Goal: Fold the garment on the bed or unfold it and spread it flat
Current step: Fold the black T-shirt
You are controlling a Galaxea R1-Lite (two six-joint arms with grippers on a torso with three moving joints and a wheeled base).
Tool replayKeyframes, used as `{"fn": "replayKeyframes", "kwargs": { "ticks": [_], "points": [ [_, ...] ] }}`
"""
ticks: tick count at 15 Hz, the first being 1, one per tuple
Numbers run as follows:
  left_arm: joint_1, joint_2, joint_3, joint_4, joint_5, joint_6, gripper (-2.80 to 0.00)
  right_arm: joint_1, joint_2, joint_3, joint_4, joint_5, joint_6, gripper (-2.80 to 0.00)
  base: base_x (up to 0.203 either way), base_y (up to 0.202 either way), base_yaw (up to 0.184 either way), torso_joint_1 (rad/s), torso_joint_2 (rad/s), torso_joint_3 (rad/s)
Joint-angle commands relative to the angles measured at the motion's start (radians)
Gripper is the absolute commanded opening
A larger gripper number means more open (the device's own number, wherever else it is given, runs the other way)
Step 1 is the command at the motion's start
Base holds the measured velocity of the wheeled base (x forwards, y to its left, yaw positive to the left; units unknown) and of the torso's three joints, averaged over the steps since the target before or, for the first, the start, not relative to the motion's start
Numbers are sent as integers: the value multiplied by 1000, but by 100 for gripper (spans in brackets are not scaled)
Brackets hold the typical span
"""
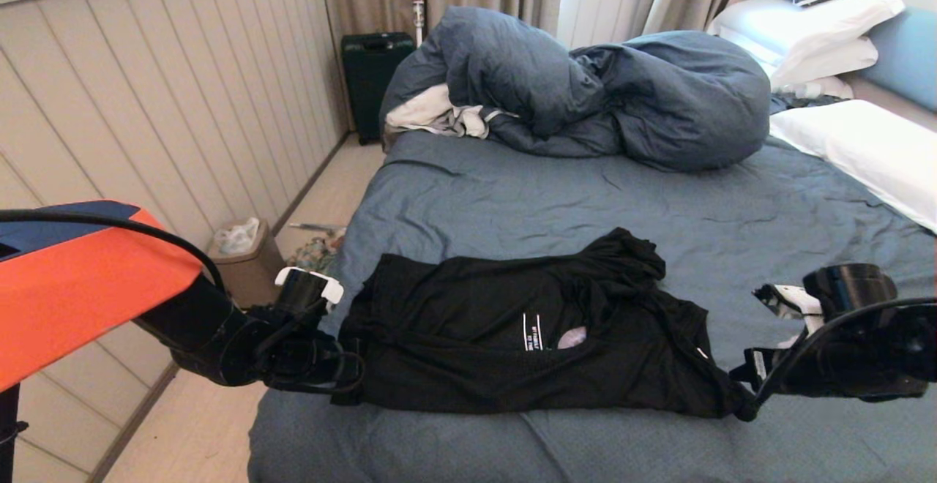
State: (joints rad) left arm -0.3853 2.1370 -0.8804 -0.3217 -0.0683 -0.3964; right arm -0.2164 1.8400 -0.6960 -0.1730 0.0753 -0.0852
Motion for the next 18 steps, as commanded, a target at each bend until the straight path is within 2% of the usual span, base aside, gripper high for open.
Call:
{"fn": "replayKeyframes", "kwargs": {
  "ticks": [1,8,12,13,18],
  "points": [
    [0,1,1,1,-1,-2,-280,-14,43,0,-2,1,-17,0,0,0,0,0,0,0],
    [0,3,-1,1,1,-2,-280,-6,232,-9,-73,-26,-21,0,0,0,0,0,0,0],
    [0,3,0,1,-1,-3,-280,12,340,-10,-202,-71,-19,0,0,0,0,0,0,0],
    [0,3,0,1,-1,-2,-280,12,352,-10,-239,-91,-18,0,0,0,0,0,0,0],
    [0,10,-2,1,0,-2,-280,15,296,-12,-242,-85,21,0,0,0,0,0,0,0]
  ]
}}
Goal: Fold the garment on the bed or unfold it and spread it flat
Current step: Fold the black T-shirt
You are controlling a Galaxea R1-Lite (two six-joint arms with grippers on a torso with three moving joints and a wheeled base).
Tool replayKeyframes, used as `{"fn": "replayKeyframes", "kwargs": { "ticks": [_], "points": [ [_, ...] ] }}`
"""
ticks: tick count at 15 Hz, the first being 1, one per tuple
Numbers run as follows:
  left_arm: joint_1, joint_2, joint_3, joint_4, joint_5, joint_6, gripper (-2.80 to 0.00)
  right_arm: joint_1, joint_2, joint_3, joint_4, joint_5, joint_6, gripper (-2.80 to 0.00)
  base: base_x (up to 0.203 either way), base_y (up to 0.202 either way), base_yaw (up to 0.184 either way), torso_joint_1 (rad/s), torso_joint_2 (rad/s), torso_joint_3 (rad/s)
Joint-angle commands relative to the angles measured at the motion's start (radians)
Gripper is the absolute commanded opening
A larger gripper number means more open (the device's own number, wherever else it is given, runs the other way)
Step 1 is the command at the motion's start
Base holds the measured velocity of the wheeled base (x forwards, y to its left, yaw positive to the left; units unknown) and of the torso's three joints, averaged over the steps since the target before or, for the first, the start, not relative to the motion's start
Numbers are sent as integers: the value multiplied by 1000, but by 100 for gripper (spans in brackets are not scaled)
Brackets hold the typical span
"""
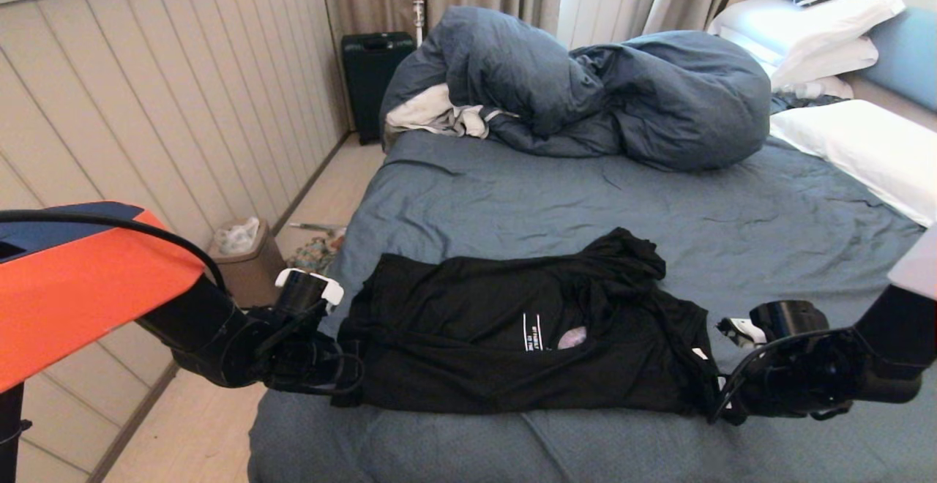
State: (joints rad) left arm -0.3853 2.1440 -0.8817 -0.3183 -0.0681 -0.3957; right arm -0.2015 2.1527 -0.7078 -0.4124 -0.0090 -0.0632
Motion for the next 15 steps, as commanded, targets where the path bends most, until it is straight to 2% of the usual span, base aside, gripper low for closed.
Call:
{"fn": "replayKeyframes", "kwargs": {
  "ticks": [1,5,10,11,15],
  "points": [
    [0,2,1,-2,-1,-2,-280,1,-32,6,-2,4,2,0,0,0,0,0,0,0],
    [-3,-1,4,-2,-1,-3,-280,10,-81,29,0,31,7,0,0,0,0,0,0,0],
    [-6,2,4,-2,-1,-5,-280,48,-56,16,-3,32,65,0,0,0,0,0,0,0],
    [-7,0,4,-2,-1,-5,-280,58,-54,14,-3,32,80,-280,0,0,0,0,0,0],
    [-7,0,4,-2,-1,-5,-280,68,-54,19,-6,32,89,-280,0,0,0,0,0,0]
  ]
}}
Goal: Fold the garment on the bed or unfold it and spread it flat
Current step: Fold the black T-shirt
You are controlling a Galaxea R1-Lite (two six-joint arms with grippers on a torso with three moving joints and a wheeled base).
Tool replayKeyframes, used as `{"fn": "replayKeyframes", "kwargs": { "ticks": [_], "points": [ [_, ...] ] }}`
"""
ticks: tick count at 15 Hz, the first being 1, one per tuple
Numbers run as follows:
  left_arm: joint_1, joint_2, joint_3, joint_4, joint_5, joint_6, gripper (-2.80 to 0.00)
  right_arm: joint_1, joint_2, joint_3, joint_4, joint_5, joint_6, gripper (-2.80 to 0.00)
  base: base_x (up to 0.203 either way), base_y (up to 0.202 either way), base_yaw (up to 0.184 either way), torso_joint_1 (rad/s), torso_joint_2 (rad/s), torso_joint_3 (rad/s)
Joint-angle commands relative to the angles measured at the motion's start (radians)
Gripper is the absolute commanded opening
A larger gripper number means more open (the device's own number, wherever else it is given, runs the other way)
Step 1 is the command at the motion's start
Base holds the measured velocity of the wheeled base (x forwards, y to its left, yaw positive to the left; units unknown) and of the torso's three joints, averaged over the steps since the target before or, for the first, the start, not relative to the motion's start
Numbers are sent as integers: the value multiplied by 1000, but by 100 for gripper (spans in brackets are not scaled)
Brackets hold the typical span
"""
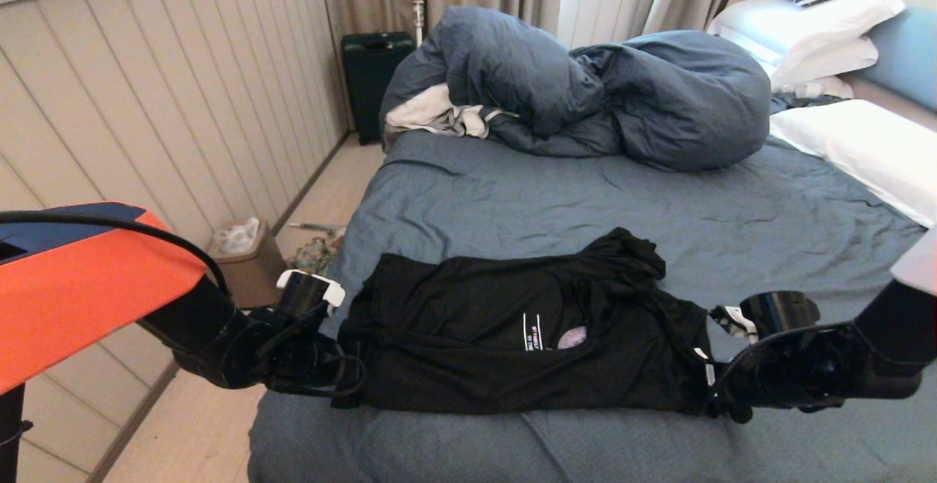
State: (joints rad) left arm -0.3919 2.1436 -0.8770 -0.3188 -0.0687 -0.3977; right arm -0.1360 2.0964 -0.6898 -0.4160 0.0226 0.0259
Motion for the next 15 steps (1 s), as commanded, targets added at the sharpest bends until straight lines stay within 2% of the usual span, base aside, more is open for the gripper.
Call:
{"fn": "replayKeyframes", "kwargs": {
  "ticks": [1,8,12,15],
  "points": [
    [1,1,0,-2,0,-3,-280,4,4,3,-3,0,-1,-280,0,0,0,0,0,0],
    [1,-14,3,3,1,5,-280,-27,-21,2,-3,-4,-21,-280,0,0,0,0,0,0],
    [24,-40,6,75,1,32,-280,-101,-28,-1,6,-3,-104,-280,0,0,0,0,0,0],
    [38,-53,11,102,-2,60,-280,-124,-22,-4,8,-6,-119,-280,0,0,0,0,0,0]
  ]
}}
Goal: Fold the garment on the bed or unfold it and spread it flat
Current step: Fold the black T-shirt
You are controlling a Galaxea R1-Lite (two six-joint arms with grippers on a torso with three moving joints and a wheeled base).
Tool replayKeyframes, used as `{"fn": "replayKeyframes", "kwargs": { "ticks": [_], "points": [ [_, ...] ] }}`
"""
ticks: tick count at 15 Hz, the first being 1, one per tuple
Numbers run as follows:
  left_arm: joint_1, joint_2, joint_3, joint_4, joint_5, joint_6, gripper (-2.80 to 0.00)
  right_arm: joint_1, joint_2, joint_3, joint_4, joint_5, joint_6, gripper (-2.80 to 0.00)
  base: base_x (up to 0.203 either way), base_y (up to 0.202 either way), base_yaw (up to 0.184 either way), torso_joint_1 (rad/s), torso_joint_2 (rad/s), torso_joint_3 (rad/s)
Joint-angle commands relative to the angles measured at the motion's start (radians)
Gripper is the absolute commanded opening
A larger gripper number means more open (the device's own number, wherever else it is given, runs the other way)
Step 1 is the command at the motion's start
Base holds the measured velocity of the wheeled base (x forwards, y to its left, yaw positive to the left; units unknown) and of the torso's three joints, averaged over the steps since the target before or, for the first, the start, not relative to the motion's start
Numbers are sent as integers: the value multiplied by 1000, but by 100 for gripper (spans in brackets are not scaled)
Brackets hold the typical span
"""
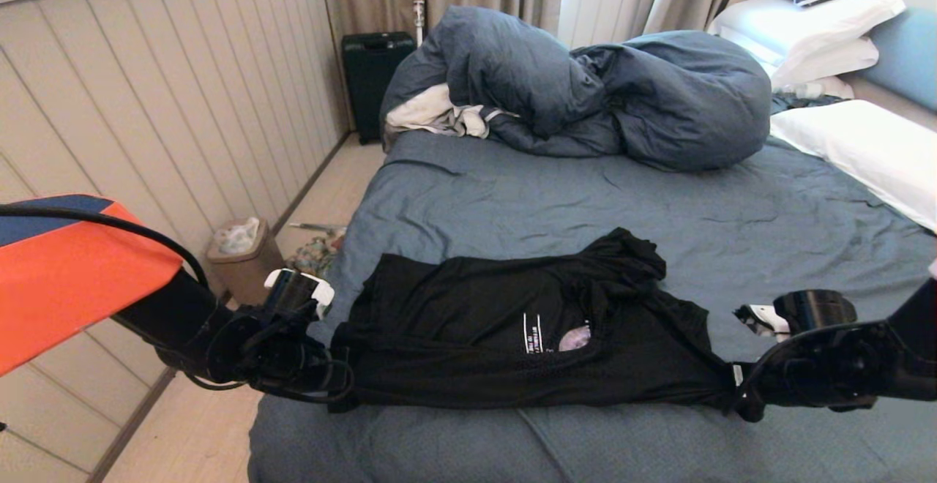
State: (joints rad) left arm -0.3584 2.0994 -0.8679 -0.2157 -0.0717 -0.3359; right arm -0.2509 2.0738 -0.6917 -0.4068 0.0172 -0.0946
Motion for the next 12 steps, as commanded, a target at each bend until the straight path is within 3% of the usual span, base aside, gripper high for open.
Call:
{"fn": "replayKeyframes", "kwargs": {
  "ticks": [1,12],
  "points": [
    [7,-15,5,14,-4,11,-280,-21,-1,-4,-2,-1,-13,-280,0,0,0,0,0,0],
    [7,-33,43,27,-7,41,-280,-51,-70,-3,91,1,-96,-280,0,0,0,0,0,0]
  ]
}}
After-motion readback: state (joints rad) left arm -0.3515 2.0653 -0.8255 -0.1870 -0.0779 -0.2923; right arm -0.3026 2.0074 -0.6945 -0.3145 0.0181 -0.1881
